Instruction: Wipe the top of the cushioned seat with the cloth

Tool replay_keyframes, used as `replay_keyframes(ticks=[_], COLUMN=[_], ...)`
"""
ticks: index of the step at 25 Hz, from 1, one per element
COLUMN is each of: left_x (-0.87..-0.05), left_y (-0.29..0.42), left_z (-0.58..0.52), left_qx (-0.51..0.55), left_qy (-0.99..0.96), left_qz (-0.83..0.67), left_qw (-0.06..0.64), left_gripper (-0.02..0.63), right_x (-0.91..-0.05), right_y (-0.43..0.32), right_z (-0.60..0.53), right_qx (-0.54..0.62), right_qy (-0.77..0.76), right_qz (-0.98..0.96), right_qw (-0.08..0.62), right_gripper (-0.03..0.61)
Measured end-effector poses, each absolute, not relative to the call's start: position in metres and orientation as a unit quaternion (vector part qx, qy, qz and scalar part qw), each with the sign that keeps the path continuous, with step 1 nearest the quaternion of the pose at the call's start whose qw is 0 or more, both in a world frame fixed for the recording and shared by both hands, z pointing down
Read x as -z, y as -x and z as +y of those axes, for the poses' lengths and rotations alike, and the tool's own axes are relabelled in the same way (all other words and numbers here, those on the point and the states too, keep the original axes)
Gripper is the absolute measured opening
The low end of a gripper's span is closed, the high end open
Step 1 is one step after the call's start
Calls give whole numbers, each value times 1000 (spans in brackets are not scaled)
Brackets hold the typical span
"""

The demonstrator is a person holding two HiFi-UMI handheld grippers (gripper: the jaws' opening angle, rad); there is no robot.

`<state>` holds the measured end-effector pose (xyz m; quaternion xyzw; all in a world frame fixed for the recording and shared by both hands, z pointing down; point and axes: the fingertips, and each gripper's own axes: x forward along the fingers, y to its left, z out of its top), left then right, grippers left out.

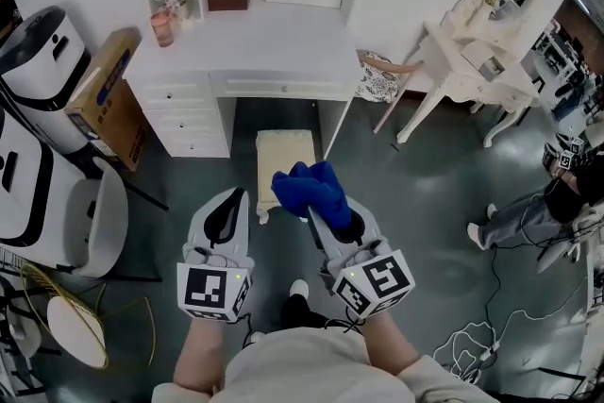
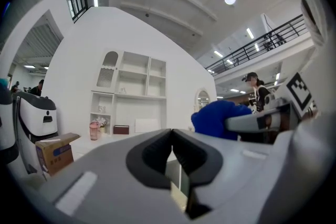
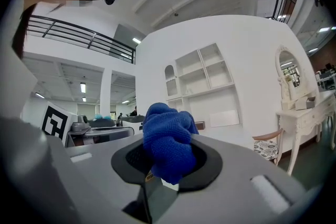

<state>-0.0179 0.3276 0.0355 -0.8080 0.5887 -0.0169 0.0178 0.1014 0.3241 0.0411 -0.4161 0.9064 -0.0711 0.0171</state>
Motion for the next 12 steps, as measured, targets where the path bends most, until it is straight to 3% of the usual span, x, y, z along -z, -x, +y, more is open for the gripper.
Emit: replay_keyframes(ticks=[12], left_x=[-34], left_y=[-12], left_z=[244], left_qx=[25], left_qy=[796], left_qz=[604], left_qw=[22], left_gripper=[0], right_x=[-50], right_y=[-128], right_z=[234], right_qx=[90], right_qy=[390], right_qz=[916], right_qw=[17], right_gripper=[101])
